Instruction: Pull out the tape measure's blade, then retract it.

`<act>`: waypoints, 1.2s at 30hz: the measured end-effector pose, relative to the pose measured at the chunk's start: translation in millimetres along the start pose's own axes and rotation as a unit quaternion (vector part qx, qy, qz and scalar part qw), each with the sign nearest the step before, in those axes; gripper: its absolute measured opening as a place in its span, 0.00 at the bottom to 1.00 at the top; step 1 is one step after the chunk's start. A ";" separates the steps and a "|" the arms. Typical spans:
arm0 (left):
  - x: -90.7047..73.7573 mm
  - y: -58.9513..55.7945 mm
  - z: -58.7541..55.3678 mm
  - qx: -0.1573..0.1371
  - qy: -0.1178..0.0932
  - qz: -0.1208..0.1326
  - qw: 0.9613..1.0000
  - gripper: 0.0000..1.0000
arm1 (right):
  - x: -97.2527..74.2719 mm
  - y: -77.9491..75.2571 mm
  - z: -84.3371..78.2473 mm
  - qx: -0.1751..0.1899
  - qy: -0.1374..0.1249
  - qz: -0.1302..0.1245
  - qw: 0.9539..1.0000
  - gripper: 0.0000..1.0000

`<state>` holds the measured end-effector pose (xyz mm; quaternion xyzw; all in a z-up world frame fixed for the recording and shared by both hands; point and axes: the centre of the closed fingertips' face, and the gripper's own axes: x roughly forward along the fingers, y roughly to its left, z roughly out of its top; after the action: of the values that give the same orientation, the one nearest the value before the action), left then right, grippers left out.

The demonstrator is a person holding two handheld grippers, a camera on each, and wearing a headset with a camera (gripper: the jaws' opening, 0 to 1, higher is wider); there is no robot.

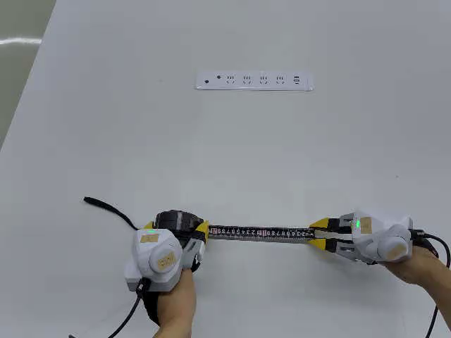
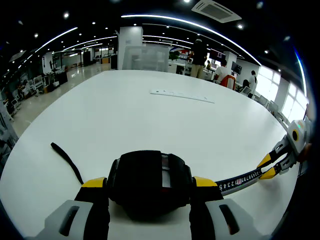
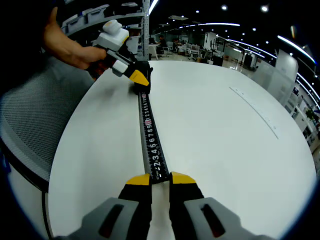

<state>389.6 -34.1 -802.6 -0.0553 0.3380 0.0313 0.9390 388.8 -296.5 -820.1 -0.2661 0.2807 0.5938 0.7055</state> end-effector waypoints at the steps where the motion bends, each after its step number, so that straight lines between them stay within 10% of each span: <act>1: -0.3 0.0 0.2 0.000 0.000 0.000 1.000 0.61 | 0.0 0.1 0.1 0.000 0.000 0.000 1.000 0.10; 36: -0.2 1.2 -0.7 -0.014 0.004 -0.011 1.000 0.62 | 25.1 8.5 25.9 0.006 -0.019 0.010 1.000 0.10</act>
<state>388.9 -33.0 -803.1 -0.0724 0.3404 0.0254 0.9371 385.9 -259.6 -820.2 -0.2476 0.2730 0.6043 0.7063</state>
